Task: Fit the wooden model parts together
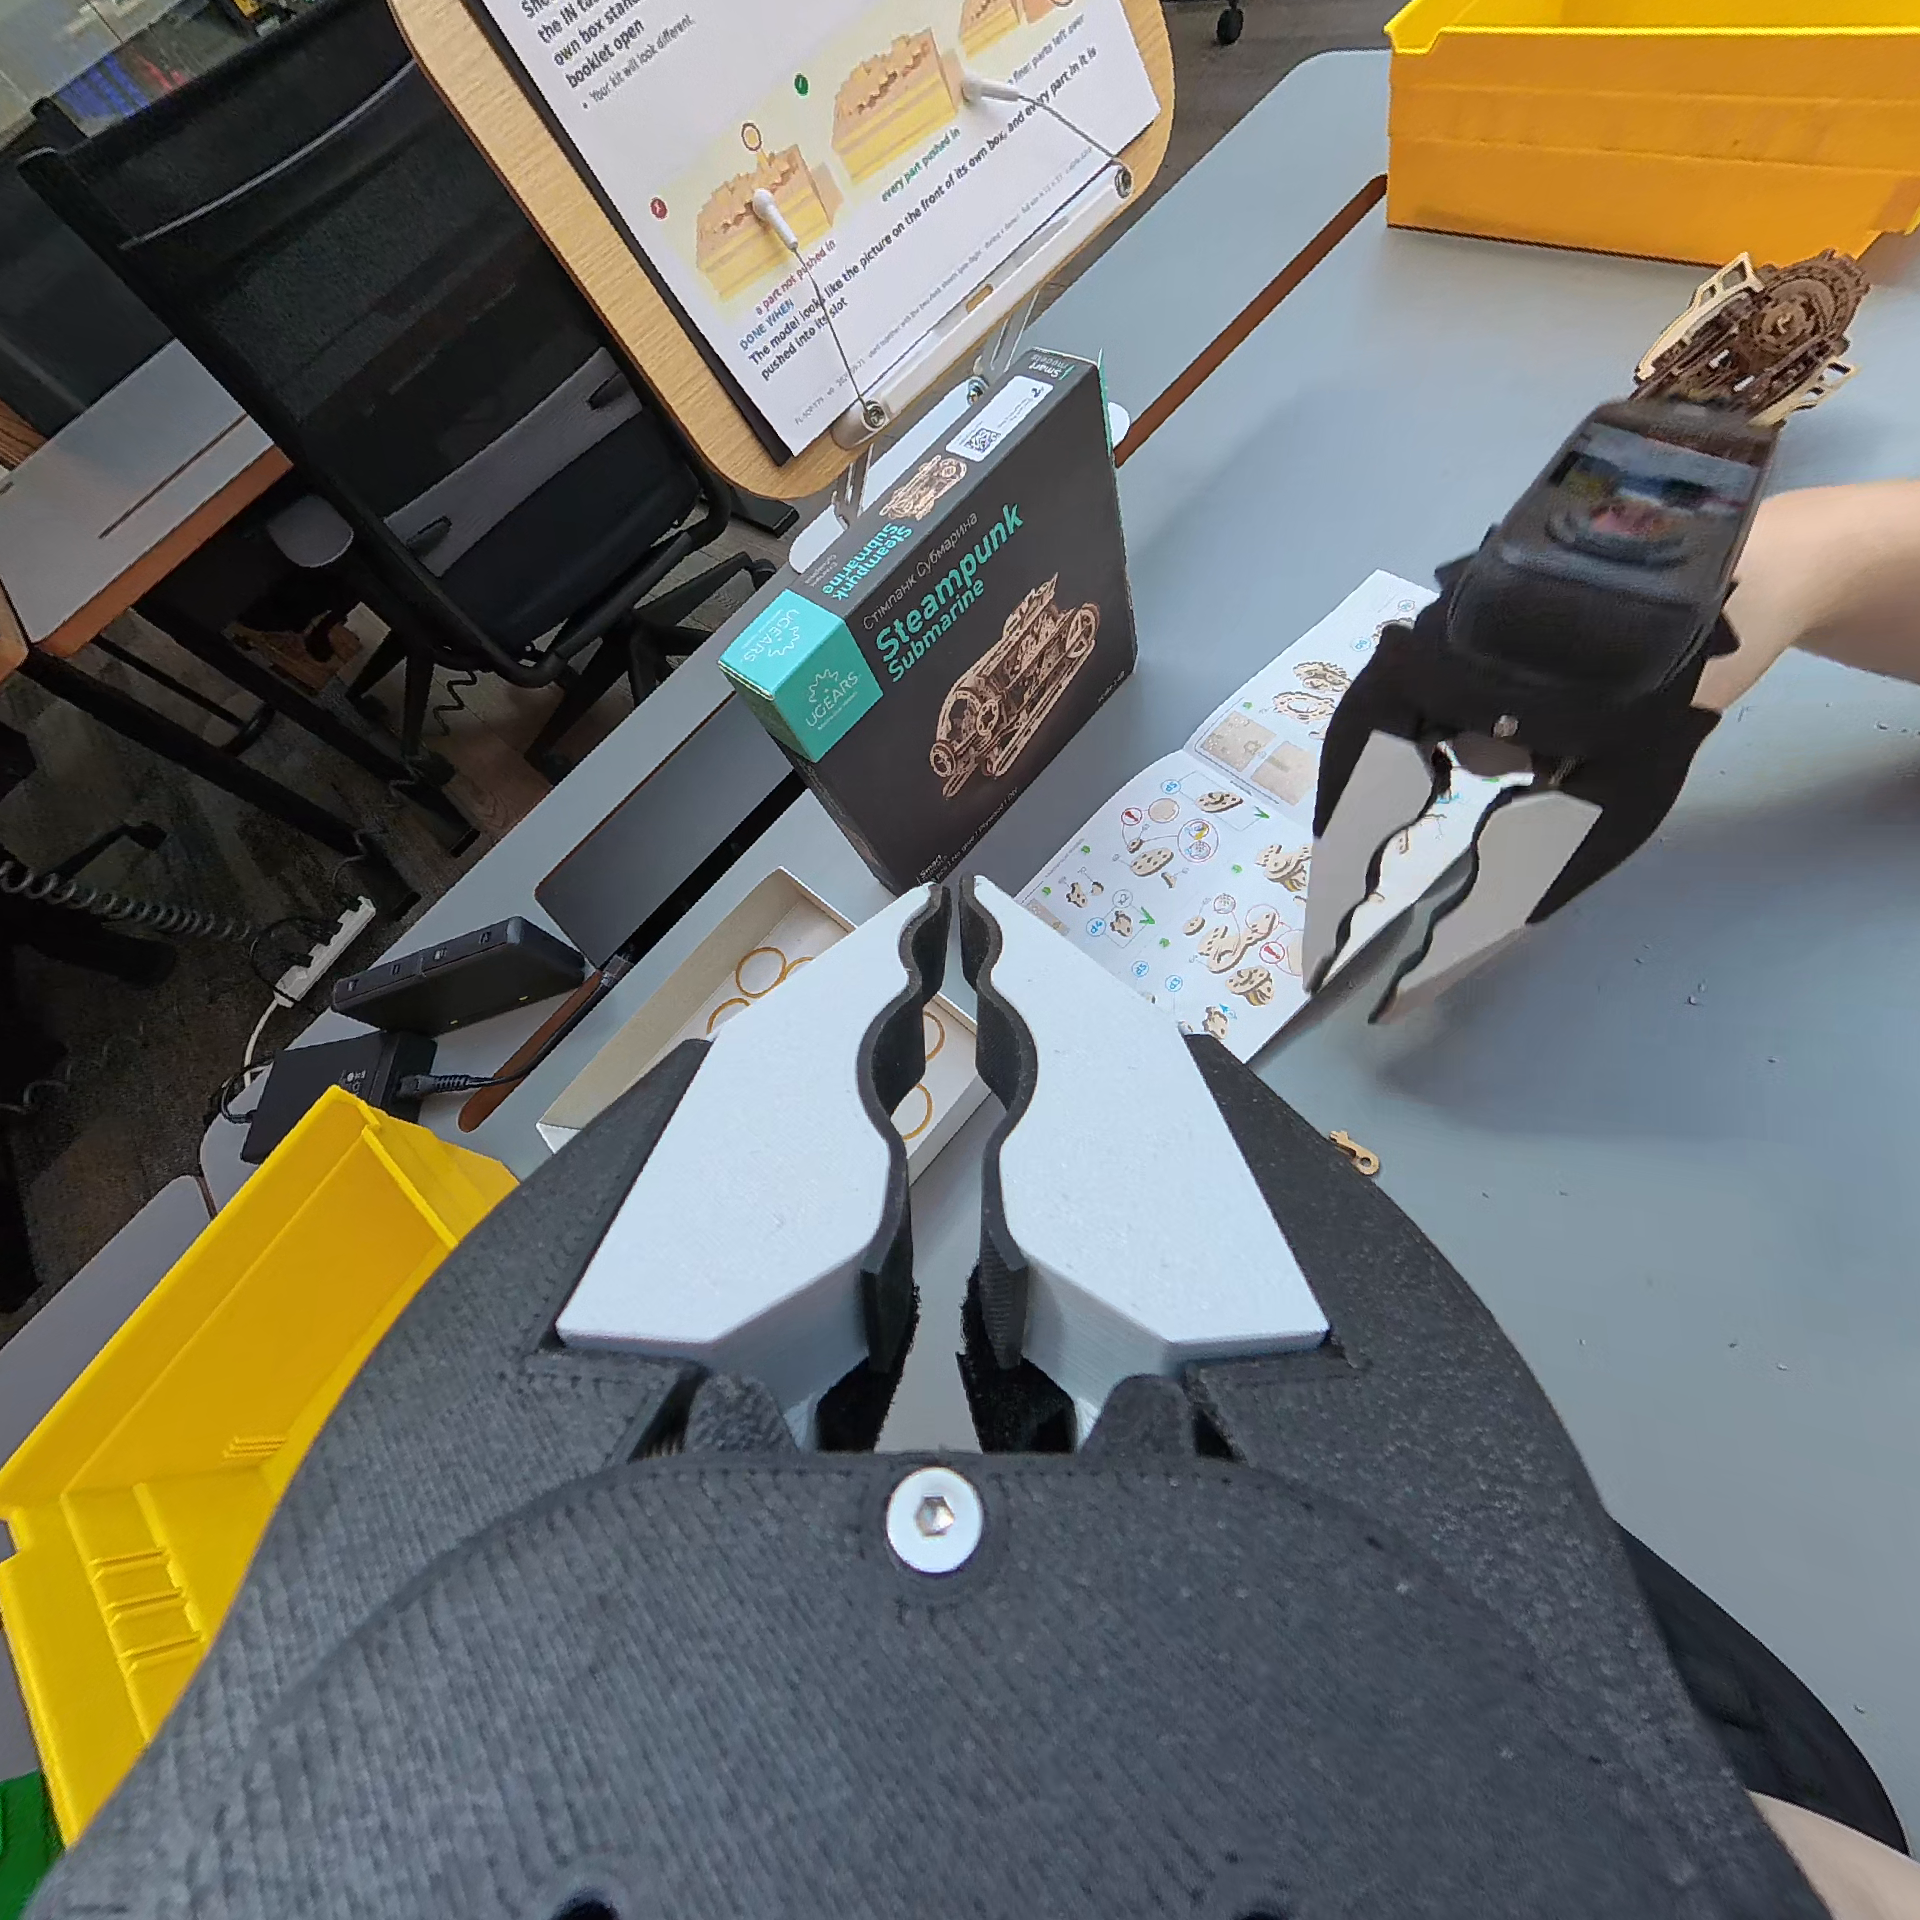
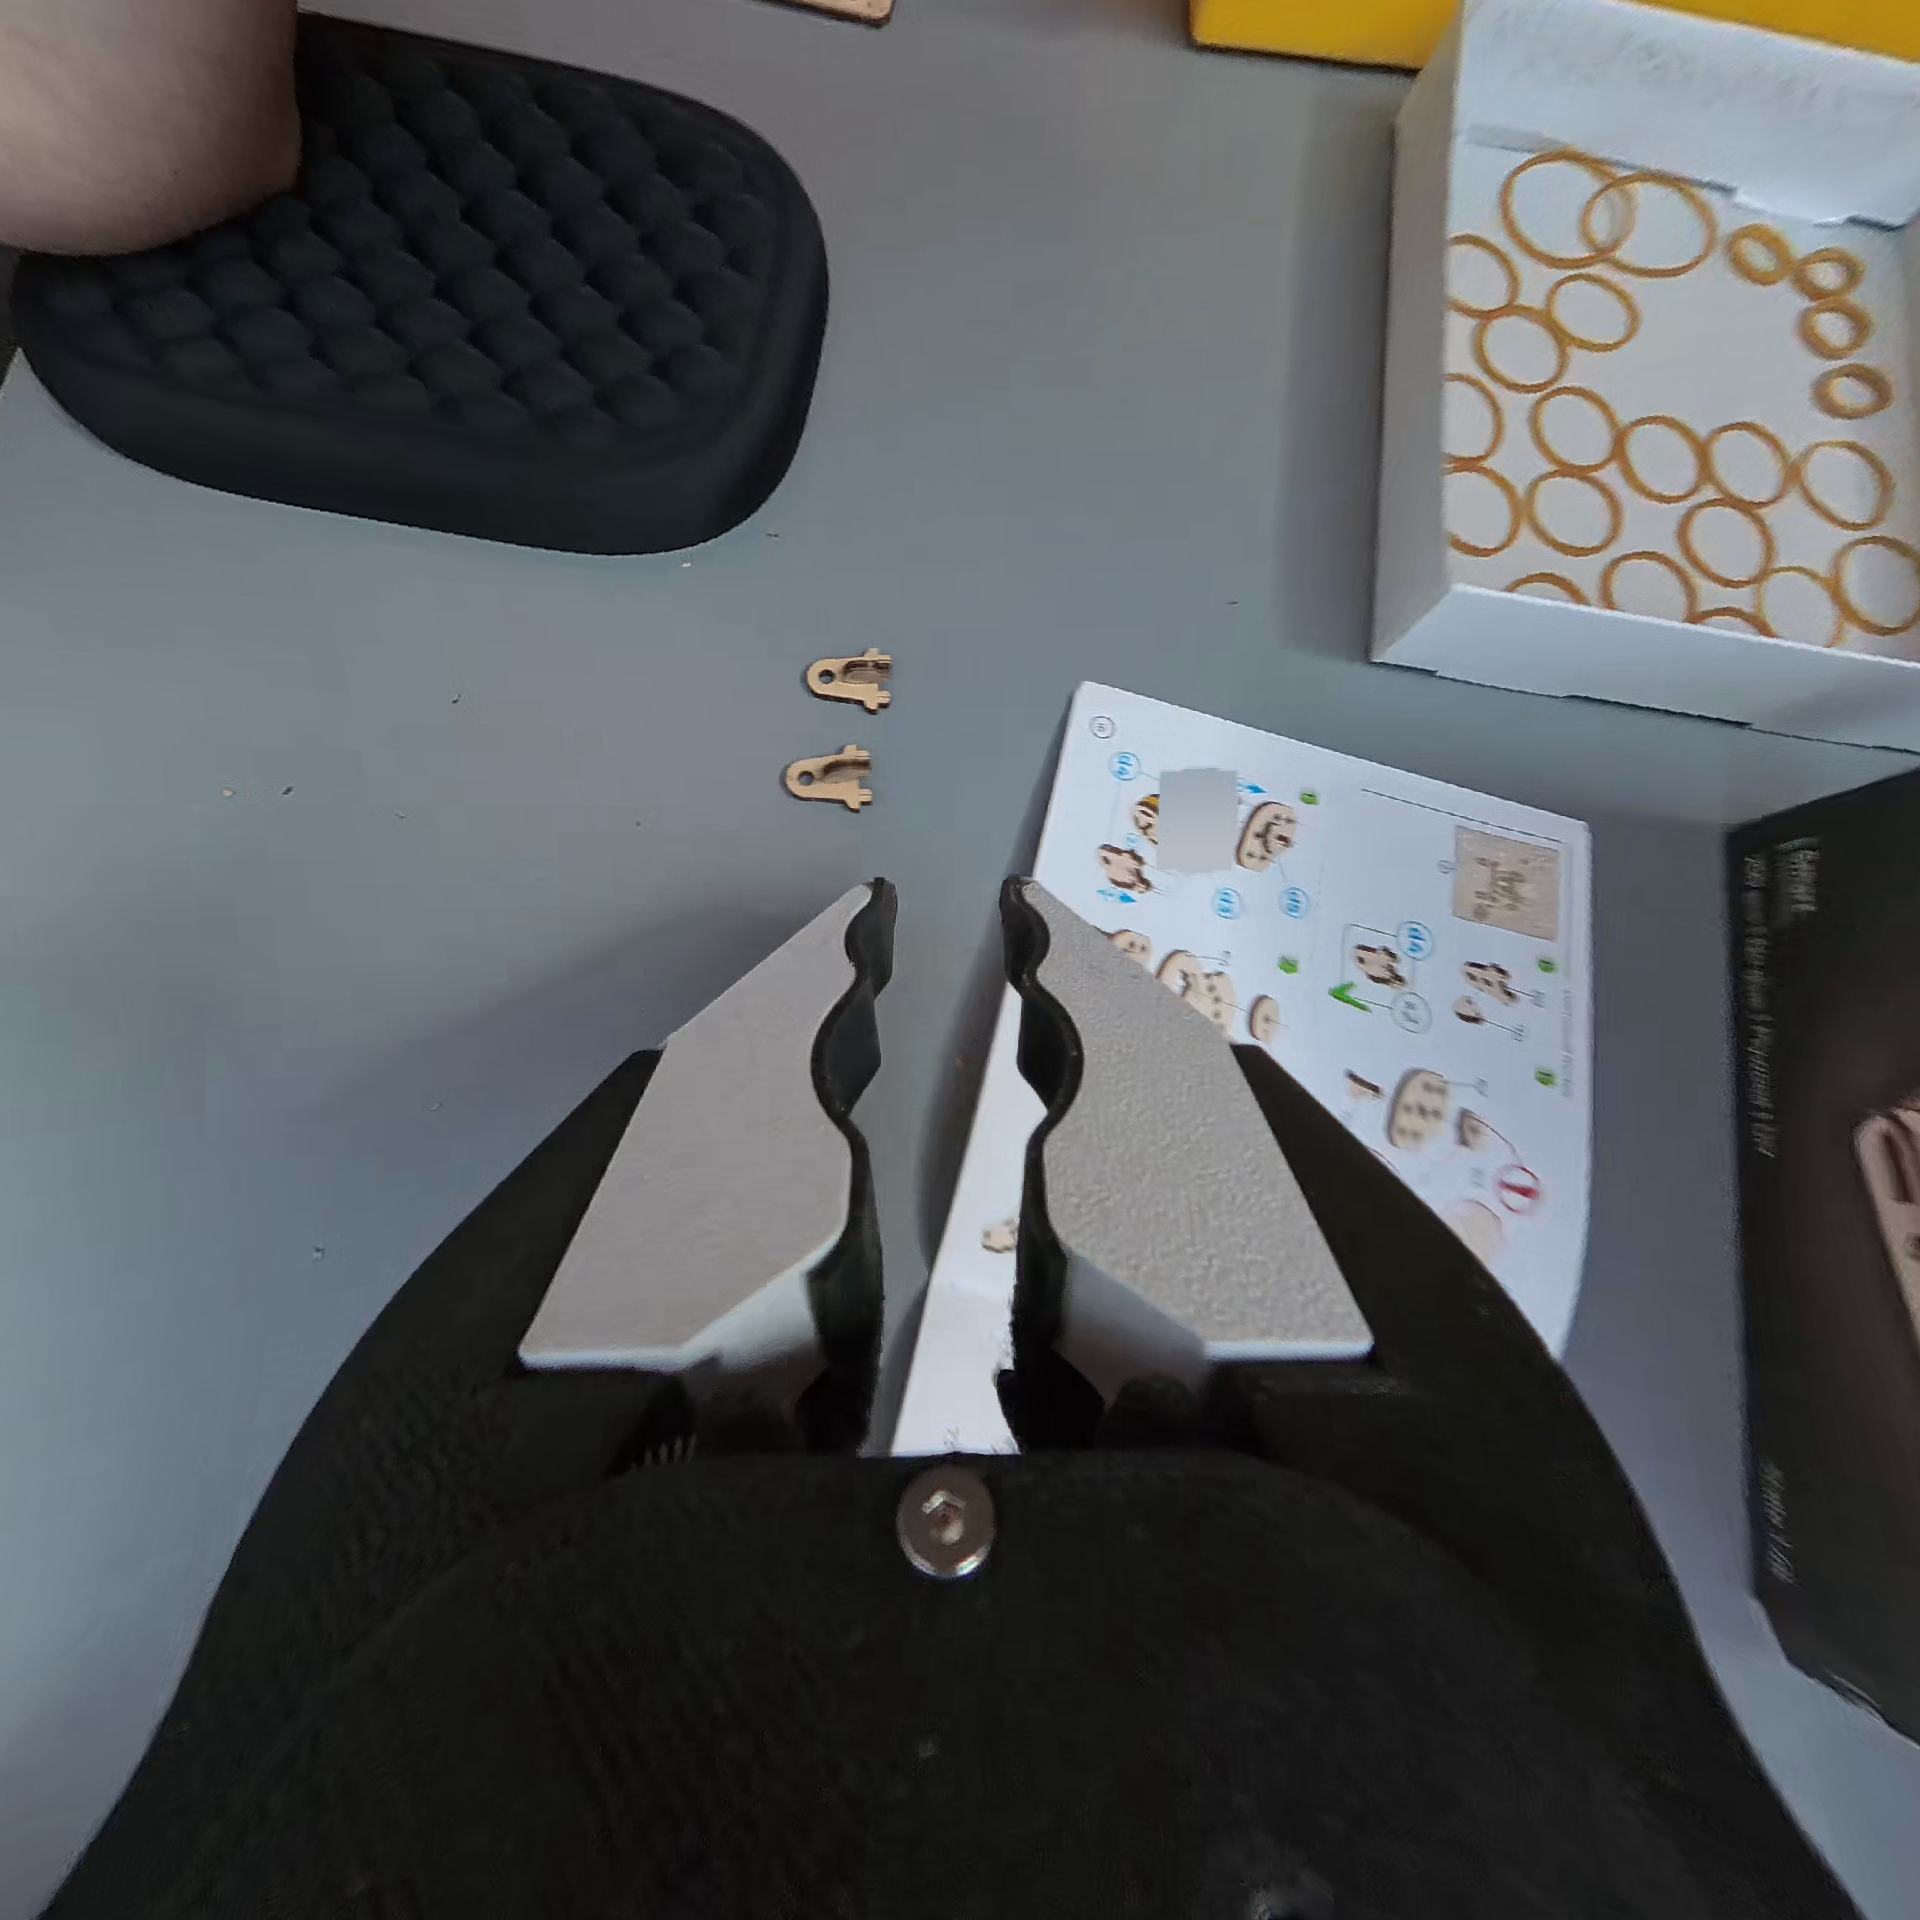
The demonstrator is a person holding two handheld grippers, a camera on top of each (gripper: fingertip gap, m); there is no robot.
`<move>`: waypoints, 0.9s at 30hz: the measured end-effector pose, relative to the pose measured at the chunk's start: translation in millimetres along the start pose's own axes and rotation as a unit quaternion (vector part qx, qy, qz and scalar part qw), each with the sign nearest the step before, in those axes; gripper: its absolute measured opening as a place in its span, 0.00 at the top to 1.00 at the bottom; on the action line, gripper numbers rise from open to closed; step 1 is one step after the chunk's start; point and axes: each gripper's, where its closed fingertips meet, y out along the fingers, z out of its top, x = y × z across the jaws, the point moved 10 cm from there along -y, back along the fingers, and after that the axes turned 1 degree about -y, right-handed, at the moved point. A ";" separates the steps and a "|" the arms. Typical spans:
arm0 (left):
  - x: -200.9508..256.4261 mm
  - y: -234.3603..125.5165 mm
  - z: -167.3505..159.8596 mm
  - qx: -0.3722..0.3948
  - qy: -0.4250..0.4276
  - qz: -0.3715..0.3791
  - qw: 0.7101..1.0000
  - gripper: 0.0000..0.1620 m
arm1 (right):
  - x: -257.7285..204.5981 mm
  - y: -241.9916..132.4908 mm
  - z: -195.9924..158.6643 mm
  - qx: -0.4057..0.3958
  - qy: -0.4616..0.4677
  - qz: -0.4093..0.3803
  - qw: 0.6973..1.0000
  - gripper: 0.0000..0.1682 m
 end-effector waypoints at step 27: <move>17.4 -26.2 50.3 0.274 -0.079 -0.063 0.957 0.93 | 22.2 -239.1 -5.3 0.301 0.037 -0.493 0.816 0.32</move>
